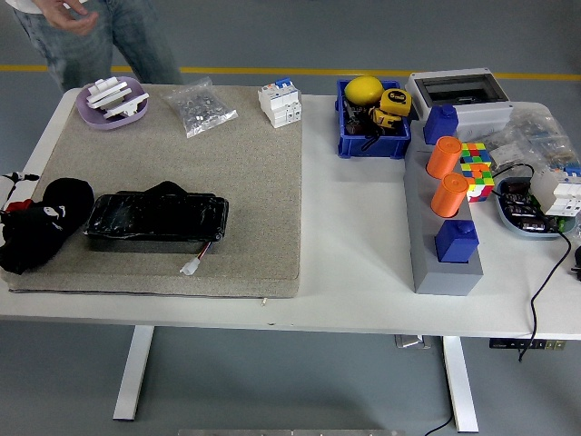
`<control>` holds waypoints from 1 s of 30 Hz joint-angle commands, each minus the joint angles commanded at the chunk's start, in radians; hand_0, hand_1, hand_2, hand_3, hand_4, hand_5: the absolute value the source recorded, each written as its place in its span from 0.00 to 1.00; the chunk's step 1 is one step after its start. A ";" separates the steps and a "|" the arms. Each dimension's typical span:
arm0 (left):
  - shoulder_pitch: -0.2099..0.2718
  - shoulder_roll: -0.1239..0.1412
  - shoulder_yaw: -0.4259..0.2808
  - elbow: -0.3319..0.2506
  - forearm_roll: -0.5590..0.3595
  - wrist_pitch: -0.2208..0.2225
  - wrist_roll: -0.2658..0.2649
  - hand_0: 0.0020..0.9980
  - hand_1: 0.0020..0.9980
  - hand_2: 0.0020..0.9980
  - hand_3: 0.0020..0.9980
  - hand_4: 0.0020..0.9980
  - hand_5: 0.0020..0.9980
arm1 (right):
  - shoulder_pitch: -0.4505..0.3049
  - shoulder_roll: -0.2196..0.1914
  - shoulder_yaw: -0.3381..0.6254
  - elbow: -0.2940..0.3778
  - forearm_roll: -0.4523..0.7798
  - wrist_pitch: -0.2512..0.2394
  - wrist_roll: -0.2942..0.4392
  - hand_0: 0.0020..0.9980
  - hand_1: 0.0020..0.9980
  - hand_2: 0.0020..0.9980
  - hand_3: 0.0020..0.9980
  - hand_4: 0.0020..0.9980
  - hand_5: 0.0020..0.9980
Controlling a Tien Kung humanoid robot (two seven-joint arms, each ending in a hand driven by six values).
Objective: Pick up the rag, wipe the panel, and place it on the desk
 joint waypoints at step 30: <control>-0.094 -0.027 0.122 0.211 -0.041 0.139 -0.039 0.34 0.46 0.74 0.64 0.80 0.12 | 0.004 -0.009 0.026 0.014 -0.016 -0.011 0.012 0.74 0.63 0.67 0.62 1.00 0.62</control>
